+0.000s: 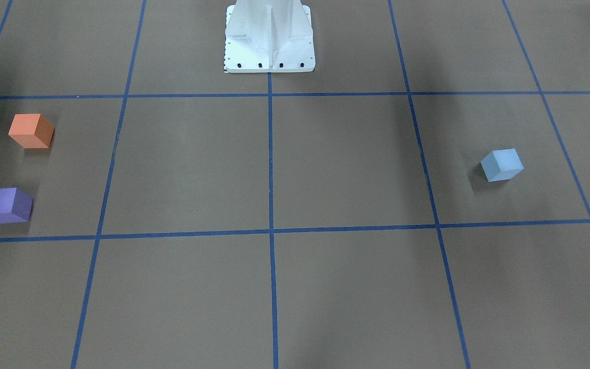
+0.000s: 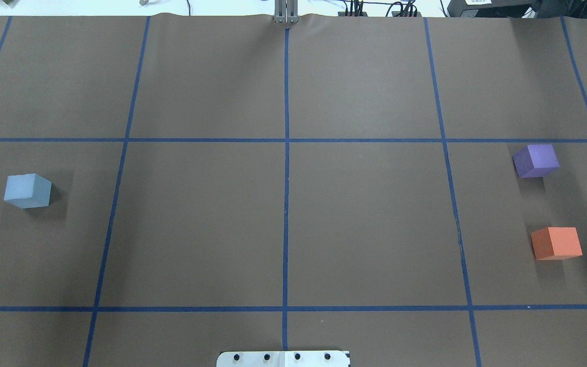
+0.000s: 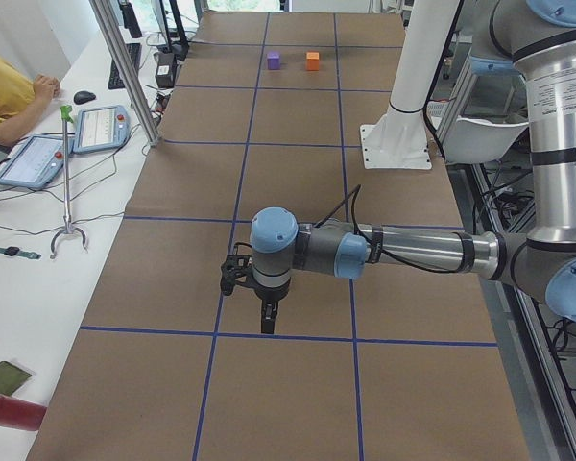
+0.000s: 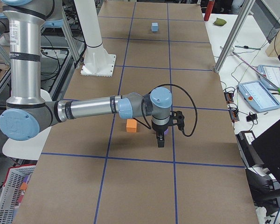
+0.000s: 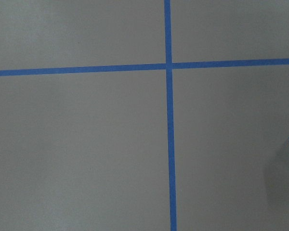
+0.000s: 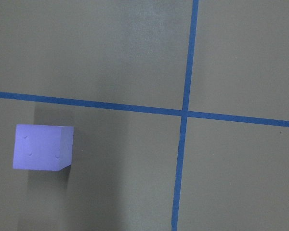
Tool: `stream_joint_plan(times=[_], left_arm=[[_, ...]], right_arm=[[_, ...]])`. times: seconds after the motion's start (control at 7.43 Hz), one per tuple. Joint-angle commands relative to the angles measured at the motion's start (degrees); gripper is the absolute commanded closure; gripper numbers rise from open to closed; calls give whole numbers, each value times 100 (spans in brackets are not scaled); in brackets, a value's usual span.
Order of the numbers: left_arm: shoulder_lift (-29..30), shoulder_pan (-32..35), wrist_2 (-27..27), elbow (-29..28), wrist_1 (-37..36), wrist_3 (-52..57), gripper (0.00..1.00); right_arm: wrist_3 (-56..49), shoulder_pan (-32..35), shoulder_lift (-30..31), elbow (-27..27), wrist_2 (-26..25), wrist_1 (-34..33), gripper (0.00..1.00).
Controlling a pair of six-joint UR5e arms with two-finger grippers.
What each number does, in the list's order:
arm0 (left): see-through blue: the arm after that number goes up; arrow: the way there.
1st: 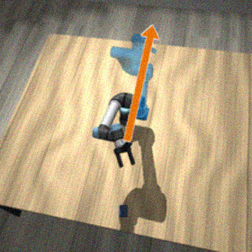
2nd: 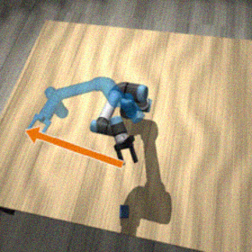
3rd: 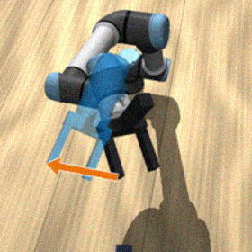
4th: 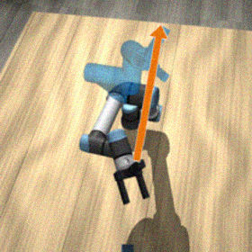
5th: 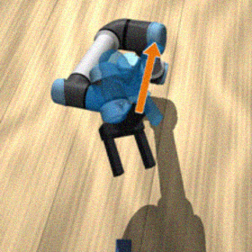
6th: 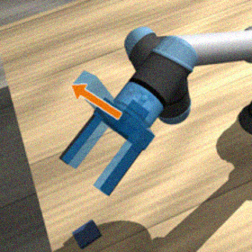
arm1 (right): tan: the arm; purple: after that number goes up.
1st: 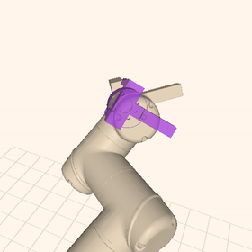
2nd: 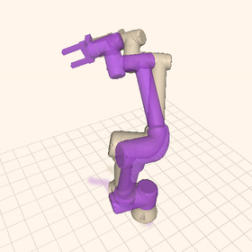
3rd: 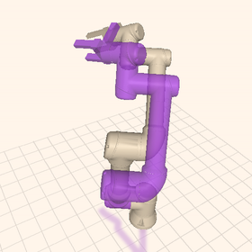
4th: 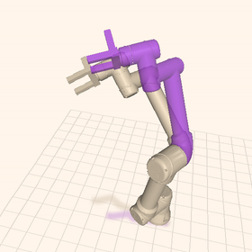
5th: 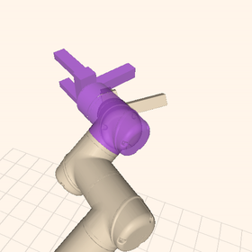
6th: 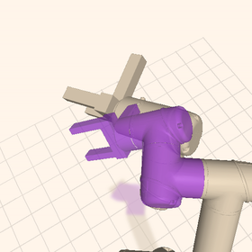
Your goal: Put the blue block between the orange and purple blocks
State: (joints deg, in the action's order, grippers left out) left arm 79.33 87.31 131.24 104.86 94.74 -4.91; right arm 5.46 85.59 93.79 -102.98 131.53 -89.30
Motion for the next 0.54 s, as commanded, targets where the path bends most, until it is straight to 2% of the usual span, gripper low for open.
stream_joint_plan(times=[0.0,0.4], left_arm=[[-171,-4,-11,52,401,138,0],[-234,-4,-2,35,616,113,0]], right_arm=[[-1,2,26,6,5,9,0],[8,-7,26,15,57,17,0]])
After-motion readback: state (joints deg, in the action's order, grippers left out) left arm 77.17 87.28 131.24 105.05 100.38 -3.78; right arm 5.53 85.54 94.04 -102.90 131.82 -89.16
